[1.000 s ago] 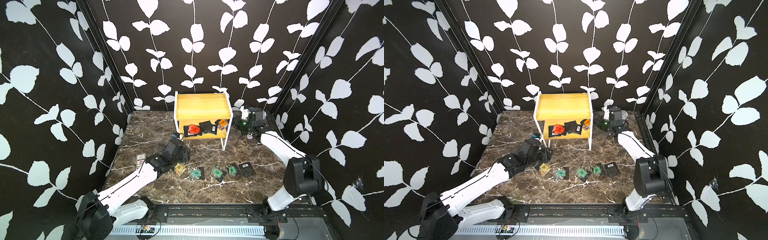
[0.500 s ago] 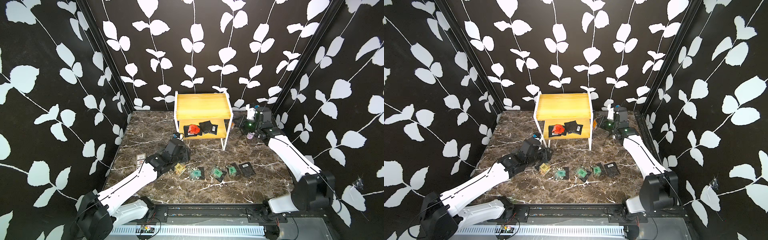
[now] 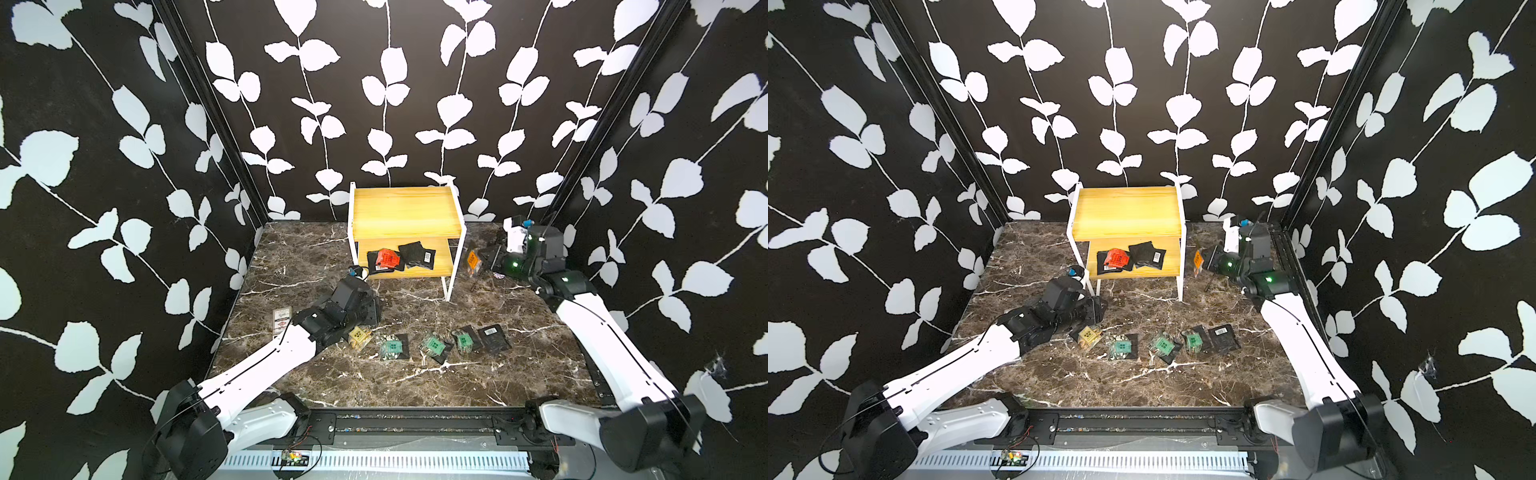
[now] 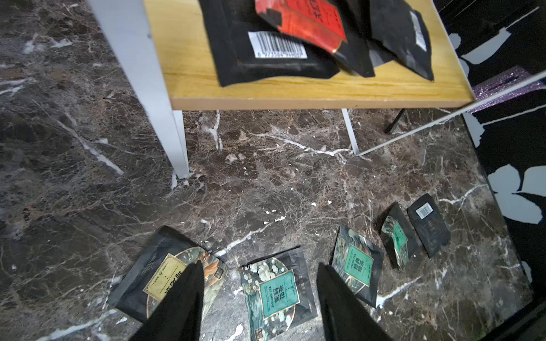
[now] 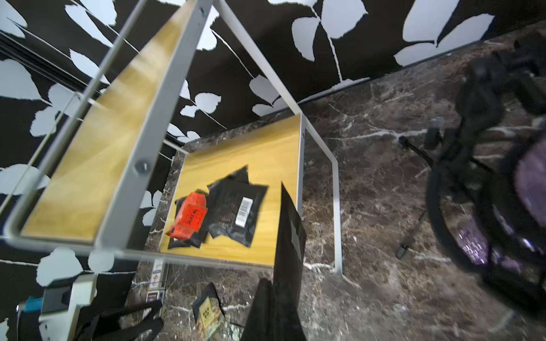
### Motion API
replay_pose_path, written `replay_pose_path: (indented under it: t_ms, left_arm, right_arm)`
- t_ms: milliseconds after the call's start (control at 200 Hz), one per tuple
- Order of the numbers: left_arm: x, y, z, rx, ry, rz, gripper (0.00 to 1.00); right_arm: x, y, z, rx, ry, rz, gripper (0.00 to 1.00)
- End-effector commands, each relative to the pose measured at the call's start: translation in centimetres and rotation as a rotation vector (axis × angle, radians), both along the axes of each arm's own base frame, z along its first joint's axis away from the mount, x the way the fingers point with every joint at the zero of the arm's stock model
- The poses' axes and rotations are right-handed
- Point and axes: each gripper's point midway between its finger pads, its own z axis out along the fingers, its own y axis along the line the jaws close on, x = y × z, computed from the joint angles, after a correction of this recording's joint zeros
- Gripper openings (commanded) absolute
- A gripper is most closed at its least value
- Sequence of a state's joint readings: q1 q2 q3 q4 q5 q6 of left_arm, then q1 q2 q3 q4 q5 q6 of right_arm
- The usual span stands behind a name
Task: Remove the tea bags from the shelf
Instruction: Pick up the tea bag from the shelf, then place the tea bag at the center of the board.
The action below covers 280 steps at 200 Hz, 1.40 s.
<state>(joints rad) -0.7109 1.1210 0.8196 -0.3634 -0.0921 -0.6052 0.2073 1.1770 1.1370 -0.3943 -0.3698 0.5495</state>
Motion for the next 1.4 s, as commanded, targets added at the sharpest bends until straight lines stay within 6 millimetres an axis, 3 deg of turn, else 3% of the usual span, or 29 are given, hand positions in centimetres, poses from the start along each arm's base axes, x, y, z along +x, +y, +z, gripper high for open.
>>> replay_pose_path:
  t_ms: [0,290,595,845,1070,1395]
  left_arm:
    - [0.4,-0.5,1.1,-0.009,-0.024,-0.022,0.56]
    - [0.3,-0.9,0.6,-0.005,-0.009,-0.046,0.56]
    - [0.1,-1.3,-0.2,-0.009,0.013,-0.067,0.56]
    - [0.2,-1.7,-0.6,-0.022,0.022,-0.068,0.56]
    - [0.1,-1.3,-0.7,-0.019,0.018,-0.054,0.56]
    - [0.1,-1.3,-0.8,-0.021,0.02,-0.051,0.56]
  right_arm:
    - [-1.9,-1.2,-2.1,-0.04,0.046,-0.03,0.0]
    - [-6.1,-4.2,-7.5,0.028,0.174,-0.177,0.0]
    - [-8.7,-10.5,-13.6,0.081,0.29,-0.465,0.0]
    - [-8.0,-15.5,-16.6,0.143,0.323,-0.684,0.0]
    - [-8.1,-19.1,-17.7,0.133,0.332,-0.811,0.0]
    - [-11.1,-21.0,-21.3,0.115,0.439,-0.929,0.0]
